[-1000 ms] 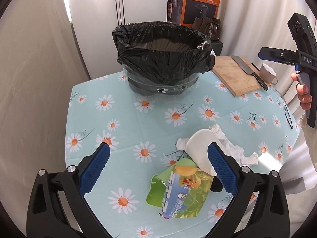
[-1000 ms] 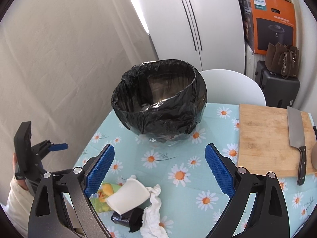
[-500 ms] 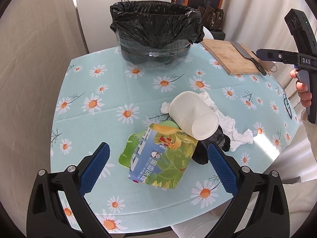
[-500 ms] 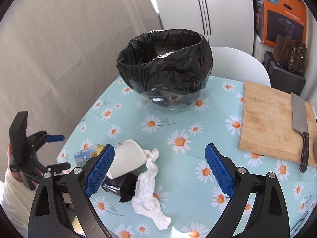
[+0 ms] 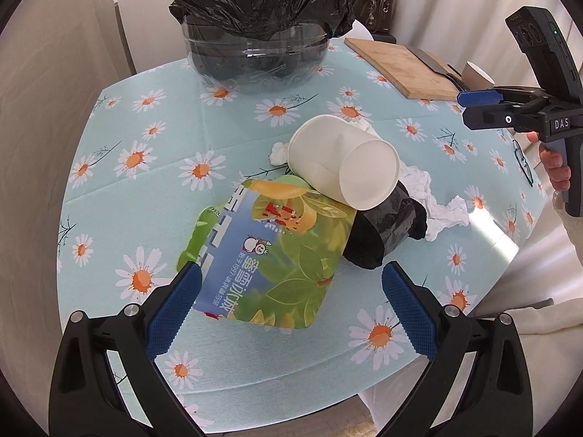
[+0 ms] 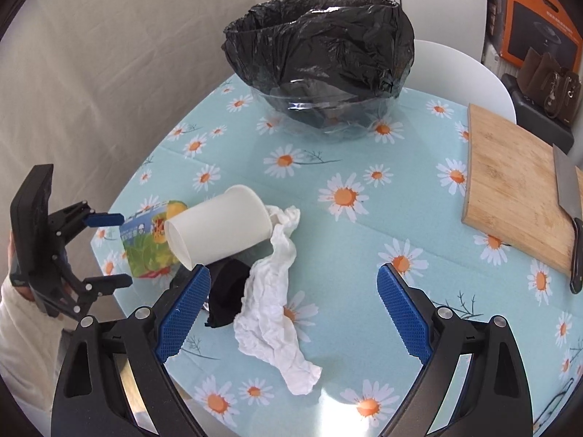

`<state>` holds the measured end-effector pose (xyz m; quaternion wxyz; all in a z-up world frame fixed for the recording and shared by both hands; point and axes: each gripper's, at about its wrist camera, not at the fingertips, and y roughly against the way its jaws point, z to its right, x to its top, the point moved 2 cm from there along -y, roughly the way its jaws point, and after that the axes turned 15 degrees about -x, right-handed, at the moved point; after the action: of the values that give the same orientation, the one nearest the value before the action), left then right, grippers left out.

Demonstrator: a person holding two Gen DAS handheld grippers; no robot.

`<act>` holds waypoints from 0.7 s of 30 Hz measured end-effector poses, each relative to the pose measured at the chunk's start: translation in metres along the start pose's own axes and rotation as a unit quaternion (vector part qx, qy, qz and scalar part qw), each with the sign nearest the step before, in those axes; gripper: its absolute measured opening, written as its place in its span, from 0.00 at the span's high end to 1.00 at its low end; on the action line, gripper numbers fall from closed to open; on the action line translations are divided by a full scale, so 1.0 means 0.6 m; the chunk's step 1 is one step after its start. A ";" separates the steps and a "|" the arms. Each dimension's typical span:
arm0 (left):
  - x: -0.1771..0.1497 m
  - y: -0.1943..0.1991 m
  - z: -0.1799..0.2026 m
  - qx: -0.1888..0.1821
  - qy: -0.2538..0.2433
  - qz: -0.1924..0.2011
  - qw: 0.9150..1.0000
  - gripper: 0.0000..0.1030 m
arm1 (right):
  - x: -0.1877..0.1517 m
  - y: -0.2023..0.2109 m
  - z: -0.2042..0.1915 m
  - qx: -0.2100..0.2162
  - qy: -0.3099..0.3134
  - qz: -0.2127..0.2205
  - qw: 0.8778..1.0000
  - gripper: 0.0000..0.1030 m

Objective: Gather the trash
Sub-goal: 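Move both tools back over the remaining trash on the table, then grasp the white tissue with the right tool while the left tool grasps the juice pouch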

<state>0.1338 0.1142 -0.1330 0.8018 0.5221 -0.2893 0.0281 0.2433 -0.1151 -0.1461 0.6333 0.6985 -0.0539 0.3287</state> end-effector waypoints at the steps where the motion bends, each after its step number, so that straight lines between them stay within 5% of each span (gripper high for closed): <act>1: -0.001 -0.003 -0.002 0.001 0.000 -0.002 1.000 0.06 | -0.005 -0.005 -0.003 -0.001 0.003 -0.004 1.000 0.14; 21: 0.006 -0.032 0.003 0.032 -0.038 -0.061 0.997 0.06 | 0.000 -0.139 -0.060 0.035 0.078 -0.083 0.993 0.15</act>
<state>0.1426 0.1033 -0.1466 0.7733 0.5649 -0.2863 -0.0312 0.2700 -0.0658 -0.2179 0.6360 0.6944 0.0655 0.3302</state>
